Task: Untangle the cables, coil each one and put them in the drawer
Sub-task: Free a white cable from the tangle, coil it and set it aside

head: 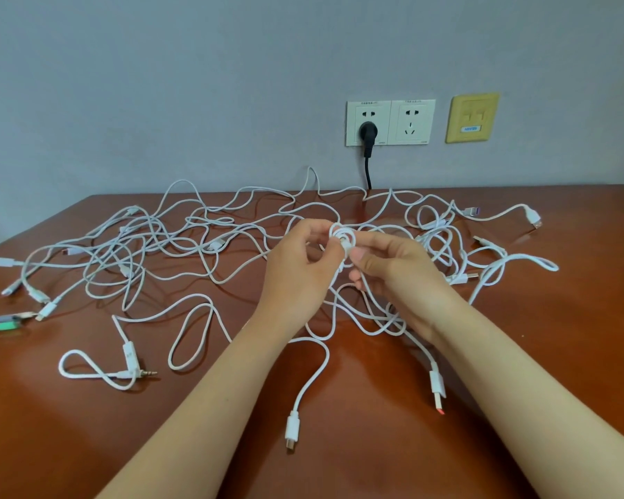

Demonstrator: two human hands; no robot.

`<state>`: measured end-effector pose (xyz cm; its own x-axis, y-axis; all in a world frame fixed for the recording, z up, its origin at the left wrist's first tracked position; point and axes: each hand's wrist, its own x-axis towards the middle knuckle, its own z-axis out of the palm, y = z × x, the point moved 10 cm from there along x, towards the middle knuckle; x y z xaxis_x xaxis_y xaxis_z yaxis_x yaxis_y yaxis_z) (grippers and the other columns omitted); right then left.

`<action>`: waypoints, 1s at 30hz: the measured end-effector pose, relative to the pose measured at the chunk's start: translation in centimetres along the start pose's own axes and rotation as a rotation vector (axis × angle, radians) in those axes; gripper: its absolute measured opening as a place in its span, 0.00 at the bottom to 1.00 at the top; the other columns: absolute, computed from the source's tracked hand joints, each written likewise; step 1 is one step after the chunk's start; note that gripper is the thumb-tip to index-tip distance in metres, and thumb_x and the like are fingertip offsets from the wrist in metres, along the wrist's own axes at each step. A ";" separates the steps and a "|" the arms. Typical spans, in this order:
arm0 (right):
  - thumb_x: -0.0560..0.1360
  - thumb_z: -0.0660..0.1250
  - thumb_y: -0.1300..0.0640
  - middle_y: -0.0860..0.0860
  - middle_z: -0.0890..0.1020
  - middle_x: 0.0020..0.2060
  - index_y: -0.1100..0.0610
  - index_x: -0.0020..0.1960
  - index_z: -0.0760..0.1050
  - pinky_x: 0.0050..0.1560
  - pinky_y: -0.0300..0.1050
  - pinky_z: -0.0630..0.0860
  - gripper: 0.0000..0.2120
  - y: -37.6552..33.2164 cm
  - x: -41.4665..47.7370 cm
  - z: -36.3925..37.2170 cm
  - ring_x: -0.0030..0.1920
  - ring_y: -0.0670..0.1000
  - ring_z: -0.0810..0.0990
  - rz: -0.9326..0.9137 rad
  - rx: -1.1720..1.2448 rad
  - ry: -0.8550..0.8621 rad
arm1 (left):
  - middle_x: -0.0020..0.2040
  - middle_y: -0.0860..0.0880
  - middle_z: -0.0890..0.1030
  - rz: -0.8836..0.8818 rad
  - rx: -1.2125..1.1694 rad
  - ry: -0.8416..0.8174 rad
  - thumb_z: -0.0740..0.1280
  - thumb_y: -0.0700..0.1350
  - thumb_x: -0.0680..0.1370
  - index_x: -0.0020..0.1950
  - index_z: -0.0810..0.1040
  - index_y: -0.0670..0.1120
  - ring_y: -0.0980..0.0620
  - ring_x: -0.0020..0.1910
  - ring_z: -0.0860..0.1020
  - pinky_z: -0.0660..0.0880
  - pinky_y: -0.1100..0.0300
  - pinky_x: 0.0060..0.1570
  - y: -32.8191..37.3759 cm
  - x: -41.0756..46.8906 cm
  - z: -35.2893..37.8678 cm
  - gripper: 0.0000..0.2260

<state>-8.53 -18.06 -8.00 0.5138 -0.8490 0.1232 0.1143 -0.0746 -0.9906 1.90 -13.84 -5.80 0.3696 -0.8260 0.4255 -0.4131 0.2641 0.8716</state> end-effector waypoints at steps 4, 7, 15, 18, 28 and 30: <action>0.76 0.63 0.64 0.51 0.79 0.35 0.56 0.46 0.77 0.37 0.38 0.69 0.06 0.0 0.1 -0.5 0.31 0.45 0.73 0.000 0.007 0.036 | 0.43 0.57 0.80 0.010 -0.018 -0.009 0.66 0.41 0.76 0.43 0.73 0.59 0.57 0.42 0.79 0.74 0.64 0.46 0.4 0.0 0.1 0.11; 0.77 0.63 0.61 0.54 0.77 0.36 0.57 0.45 0.74 0.35 0.37 0.70 0.03 0.0 0.0 -0.7 0.32 0.47 0.73 -0.020 -0.034 0.090 | 0.45 0.57 0.82 0.036 0.004 -0.043 0.65 0.42 0.77 0.47 0.77 0.60 0.62 0.42 0.79 0.74 0.68 0.46 0.5 -0.1 0.3 0.11; 0.78 0.63 0.58 0.55 0.80 0.37 0.60 0.48 0.74 0.48 0.51 0.78 0.05 -0.7 0.2 -3.2 0.39 0.54 0.80 -0.111 -0.075 0.309 | 0.48 0.60 0.82 0.113 0.003 -0.122 0.65 0.39 0.77 0.57 0.78 0.58 0.64 0.48 0.80 0.74 0.71 0.50 1.7 -0.7 1.4 0.15; 0.76 0.64 0.57 0.53 0.80 0.35 0.58 0.44 0.75 0.45 0.49 0.80 0.05 -0.9 0.2 -3.0 0.36 0.51 0.80 -0.101 -0.078 0.293 | 0.45 0.58 0.82 0.082 -0.003 -0.141 0.67 0.43 0.76 0.53 0.77 0.60 0.63 0.44 0.80 0.73 0.72 0.45 1.4 -0.8 1.7 0.12; 0.76 0.63 0.64 0.49 0.80 0.33 0.55 0.47 0.78 0.35 0.36 0.74 0.07 -1.1 0.2 -1.6 0.29 0.42 0.77 -0.084 -0.017 0.177 | 0.42 0.53 0.83 -0.142 -0.289 -0.022 0.72 0.41 0.72 0.48 0.78 0.54 0.59 0.40 0.81 0.77 0.61 0.45 -1.3 0.2 0.3 0.10; 0.76 0.64 0.65 0.49 0.80 0.32 0.55 0.46 0.78 0.33 0.33 0.75 0.07 -1.2 0.1 -1.7 0.28 0.41 0.76 -0.109 -0.017 0.198 | 0.40 0.54 0.83 -0.140 -0.291 -0.044 0.72 0.40 0.72 0.47 0.77 0.54 0.62 0.38 0.80 0.76 0.61 0.45 -1.3 0.2 0.4 0.10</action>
<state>-10.08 -18.99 -6.86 0.3218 -0.9216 0.2171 0.1443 -0.1789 -0.9732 2.15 -14.58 -6.94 0.3666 -0.8835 0.2915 -0.1031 0.2728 0.9565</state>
